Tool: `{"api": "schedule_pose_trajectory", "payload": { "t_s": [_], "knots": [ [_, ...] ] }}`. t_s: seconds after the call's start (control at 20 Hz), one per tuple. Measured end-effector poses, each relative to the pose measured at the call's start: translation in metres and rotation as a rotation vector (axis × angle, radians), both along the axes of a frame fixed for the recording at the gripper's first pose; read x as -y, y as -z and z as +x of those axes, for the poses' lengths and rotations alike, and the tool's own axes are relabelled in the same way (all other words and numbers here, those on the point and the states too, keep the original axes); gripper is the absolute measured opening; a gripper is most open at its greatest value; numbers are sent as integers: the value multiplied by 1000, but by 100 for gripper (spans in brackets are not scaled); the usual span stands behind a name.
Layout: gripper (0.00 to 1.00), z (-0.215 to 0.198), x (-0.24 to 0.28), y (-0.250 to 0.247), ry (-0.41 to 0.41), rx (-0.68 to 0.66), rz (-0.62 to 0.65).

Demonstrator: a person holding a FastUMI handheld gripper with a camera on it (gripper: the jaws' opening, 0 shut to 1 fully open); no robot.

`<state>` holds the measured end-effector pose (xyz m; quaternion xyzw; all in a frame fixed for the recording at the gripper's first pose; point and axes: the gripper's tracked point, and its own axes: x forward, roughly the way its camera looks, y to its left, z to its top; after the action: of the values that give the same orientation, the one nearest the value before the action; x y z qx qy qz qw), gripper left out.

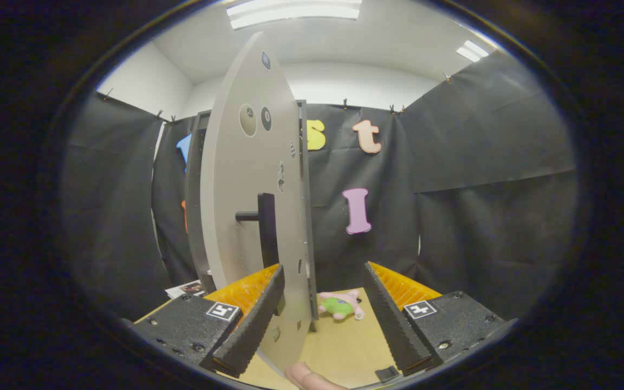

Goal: Open the shoe cabinet door, grab the shoes and put them into the shoe cabinet, then close the shoe cabinet door.

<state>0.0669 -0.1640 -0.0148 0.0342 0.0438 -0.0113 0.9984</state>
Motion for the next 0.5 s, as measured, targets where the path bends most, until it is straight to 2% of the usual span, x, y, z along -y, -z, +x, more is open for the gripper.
{"api": "schedule_pose_trajectory", "payload": {
  "t_s": [0.25, 0.5],
  "knots": [
    [96, 12, -56, 8, -67, -19, 62],
    [97, 31, -99, 15, -92, -32, 38]
  ]
}}
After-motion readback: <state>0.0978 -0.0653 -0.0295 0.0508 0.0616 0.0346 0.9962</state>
